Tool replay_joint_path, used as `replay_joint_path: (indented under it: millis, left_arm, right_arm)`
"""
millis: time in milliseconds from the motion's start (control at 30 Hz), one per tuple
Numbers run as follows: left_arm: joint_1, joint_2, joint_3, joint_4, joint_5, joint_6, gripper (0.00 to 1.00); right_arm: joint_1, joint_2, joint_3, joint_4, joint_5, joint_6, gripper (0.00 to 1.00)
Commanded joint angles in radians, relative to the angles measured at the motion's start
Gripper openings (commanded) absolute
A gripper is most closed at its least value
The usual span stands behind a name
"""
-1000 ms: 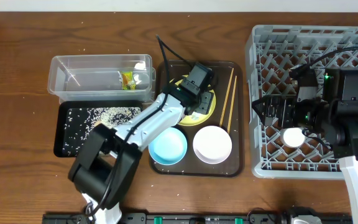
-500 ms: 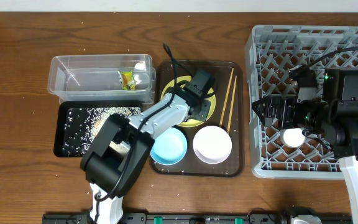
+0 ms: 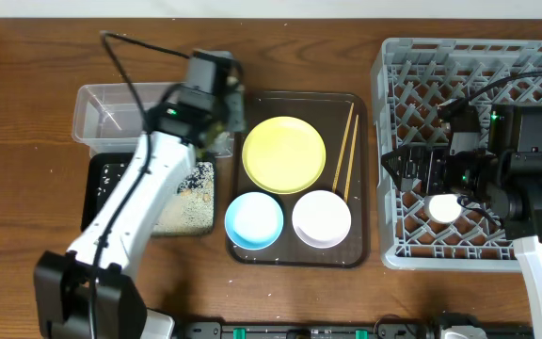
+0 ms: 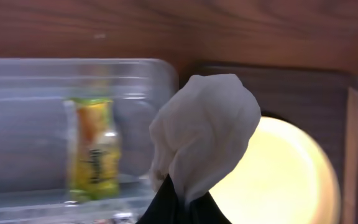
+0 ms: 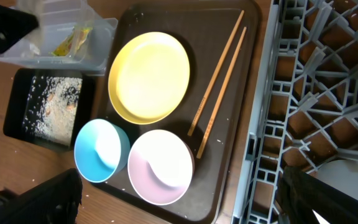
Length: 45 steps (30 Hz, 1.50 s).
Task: Sort waste into correct bins and load items into the dishwasher rack
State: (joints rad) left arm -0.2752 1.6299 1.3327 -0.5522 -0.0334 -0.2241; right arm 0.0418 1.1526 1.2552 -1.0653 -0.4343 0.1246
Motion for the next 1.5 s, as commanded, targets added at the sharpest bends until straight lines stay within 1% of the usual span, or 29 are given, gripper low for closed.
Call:
replay_joint_path:
  millis: [0, 33, 67, 100, 133, 167, 333, 433, 500, 533, 567, 600, 700, 867, 1033, 1100, 1167, 1200, 1267, 1333, 1467]
  left_arm:
    - [0.048, 0.081, -0.011, 0.031, -0.026, 0.006, 0.22]
    - [0.062, 0.089, -0.011, 0.044, -0.023, 0.006, 0.39]
    - [0.072, 0.092, -0.011, 0.053, -0.023, 0.006, 0.59]
    - [0.082, 0.092, -0.011, 0.056, -0.021, 0.006, 0.69]
    - [0.087, 0.084, -0.009, 0.055, -0.011, 0.006, 0.73]
    - [0.089, 0.074, -0.008, 0.047, 0.005, 0.006, 0.75]
    - [0.069, -0.063, 0.003, -0.066, 0.033, 0.007, 0.75]
    - [0.043, -0.188, 0.003, -0.147, 0.033, 0.012, 0.76]
    - [0.02, -0.291, 0.003, -0.198, 0.032, 0.04, 0.76]
    - [0.012, -0.327, 0.003, -0.213, 0.032, 0.052, 0.78]
    - [0.003, -0.377, 0.003, -0.233, 0.032, 0.06, 0.84]
    - [-0.002, -0.418, 0.003, -0.248, 0.032, 0.06, 0.84]
    - [-0.014, -0.536, 0.003, -0.262, 0.045, 0.059, 0.85]
    - [-0.014, -0.674, 0.003, -0.262, 0.045, 0.059, 0.88]
    - [-0.014, -0.764, 0.003, -0.268, 0.044, 0.059, 0.89]
    - [-0.014, -0.787, 0.003, -0.304, 0.044, 0.059, 0.9]
    - [-0.013, -0.814, 0.0, -0.323, -0.006, 0.083, 0.9]
    - [-0.012, -0.829, -0.004, -0.328, -0.032, 0.092, 0.93]
    - [0.0, -0.858, -0.031, -0.318, -0.039, 0.094, 0.94]
    - [0.028, -0.899, -0.089, -0.268, -0.038, 0.093, 0.94]
    - [0.084, -1.007, -0.29, -0.064, -0.037, 0.093, 0.94]
  right_arm:
    - [0.012, 0.0, -0.003, -0.001, -0.012, -0.007, 0.99]
    - [0.012, 0.0, -0.003, -0.001, -0.011, -0.007, 0.99]
    - [0.012, 0.0, -0.003, -0.001, -0.012, -0.006, 0.99]
    - [0.012, 0.0, -0.003, -0.001, -0.011, -0.006, 0.99]
    - [0.012, 0.0, -0.003, -0.002, -0.012, -0.006, 0.99]
    - [0.012, 0.0, -0.003, -0.003, -0.012, -0.006, 0.99]
    - [0.012, 0.0, -0.003, 0.0, -0.011, -0.006, 0.99]
    - [0.012, 0.0, -0.003, 0.015, 0.005, -0.006, 0.99]
    - [0.012, 0.0, -0.003, 0.047, 0.026, -0.006, 0.99]
    - [0.012, 0.0, -0.003, 0.055, 0.027, -0.006, 0.99]
    - [0.012, 0.0, -0.003, 0.055, 0.026, -0.006, 0.99]
    - [0.012, -0.001, -0.003, 0.053, 0.026, -0.006, 0.99]
    - [0.012, 0.0, -0.003, 0.052, 0.026, -0.006, 0.99]
    - [0.012, 0.0, -0.003, 0.052, 0.026, -0.006, 0.99]
    - [0.012, 0.0, -0.003, 0.052, 0.026, -0.006, 0.99]
    - [0.012, 0.0, -0.003, 0.052, 0.026, -0.006, 0.99]
    - [0.012, 0.0, -0.003, 0.052, 0.026, -0.006, 0.99]
    - [0.012, 0.0, -0.003, 0.052, 0.026, -0.006, 0.99]
    - [0.012, 0.0, -0.003, 0.052, 0.026, -0.006, 0.99]
    - [0.012, 0.0, -0.003, 0.052, 0.026, -0.006, 0.99]
    - [0.012, 0.0, -0.003, 0.052, 0.026, -0.006, 0.99]
